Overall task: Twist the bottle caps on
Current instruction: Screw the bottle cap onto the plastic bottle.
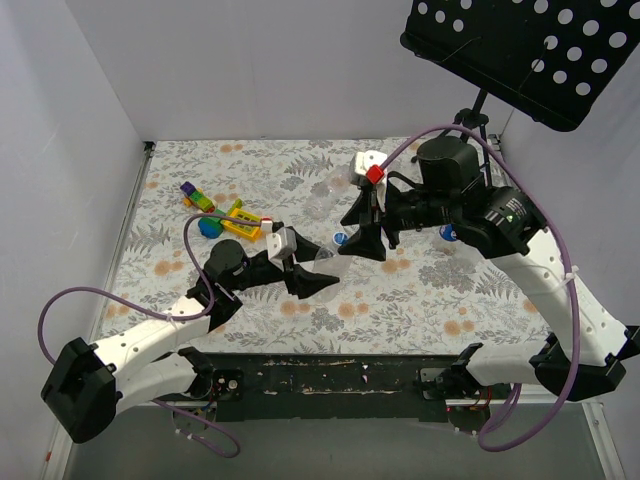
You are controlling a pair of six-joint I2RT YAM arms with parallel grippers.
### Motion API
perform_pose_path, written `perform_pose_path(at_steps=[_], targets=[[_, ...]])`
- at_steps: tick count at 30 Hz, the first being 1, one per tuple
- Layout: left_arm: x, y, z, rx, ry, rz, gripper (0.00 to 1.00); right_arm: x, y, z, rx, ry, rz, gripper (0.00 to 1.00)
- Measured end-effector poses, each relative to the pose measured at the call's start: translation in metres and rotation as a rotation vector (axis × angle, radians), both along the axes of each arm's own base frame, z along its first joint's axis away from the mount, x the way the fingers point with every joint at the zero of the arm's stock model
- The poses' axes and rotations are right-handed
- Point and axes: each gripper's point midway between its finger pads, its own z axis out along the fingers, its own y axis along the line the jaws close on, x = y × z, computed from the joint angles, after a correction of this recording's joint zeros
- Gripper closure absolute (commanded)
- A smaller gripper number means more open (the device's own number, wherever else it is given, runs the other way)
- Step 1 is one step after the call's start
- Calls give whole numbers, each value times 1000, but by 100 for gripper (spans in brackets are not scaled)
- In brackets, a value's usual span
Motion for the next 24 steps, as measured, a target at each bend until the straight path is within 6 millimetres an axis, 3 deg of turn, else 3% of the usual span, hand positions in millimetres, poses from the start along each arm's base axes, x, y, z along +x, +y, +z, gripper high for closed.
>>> perform_pose_path(at_steps=[9, 14, 24], targets=[[-21, -3, 3, -7, 13, -121, 100, -11, -3, -17, -47, -41, 109, 41], [-24, -4, 6, -14, 9, -141, 100, -13, -4, -22, -61, -48, 134, 53], [-27, -4, 2, -5, 21, -160, 100, -10, -1, -27, -69, -38, 147, 87]])
